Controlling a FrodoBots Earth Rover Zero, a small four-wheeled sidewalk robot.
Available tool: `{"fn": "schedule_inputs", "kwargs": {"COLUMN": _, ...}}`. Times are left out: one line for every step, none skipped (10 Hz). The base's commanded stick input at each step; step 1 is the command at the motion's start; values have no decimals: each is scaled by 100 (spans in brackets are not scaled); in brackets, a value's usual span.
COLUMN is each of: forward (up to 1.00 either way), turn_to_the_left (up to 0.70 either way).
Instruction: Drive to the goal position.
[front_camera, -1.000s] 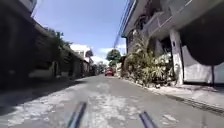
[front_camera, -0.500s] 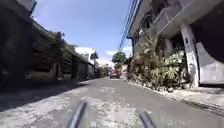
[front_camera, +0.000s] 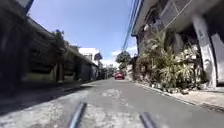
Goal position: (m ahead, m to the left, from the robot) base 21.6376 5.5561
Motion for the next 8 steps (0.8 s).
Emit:
{"fn": "schedule_inputs", "kwargs": {"forward": 100, "turn_to_the_left": -21}}
{"fn": "schedule_inputs", "kwargs": {"forward": 100, "turn_to_the_left": -3}}
{"fn": "schedule_inputs", "kwargs": {"forward": 100, "turn_to_the_left": 0}}
{"fn": "schedule_inputs", "kwargs": {"forward": 100, "turn_to_the_left": 0}}
{"fn": "schedule_inputs", "kwargs": {"forward": 100, "turn_to_the_left": 0}}
{"fn": "schedule_inputs", "kwargs": {"forward": 100, "turn_to_the_left": 0}}
{"fn": "schedule_inputs", "kwargs": {"forward": 100, "turn_to_the_left": 0}}
{"fn": "schedule_inputs", "kwargs": {"forward": 100, "turn_to_the_left": -4}}
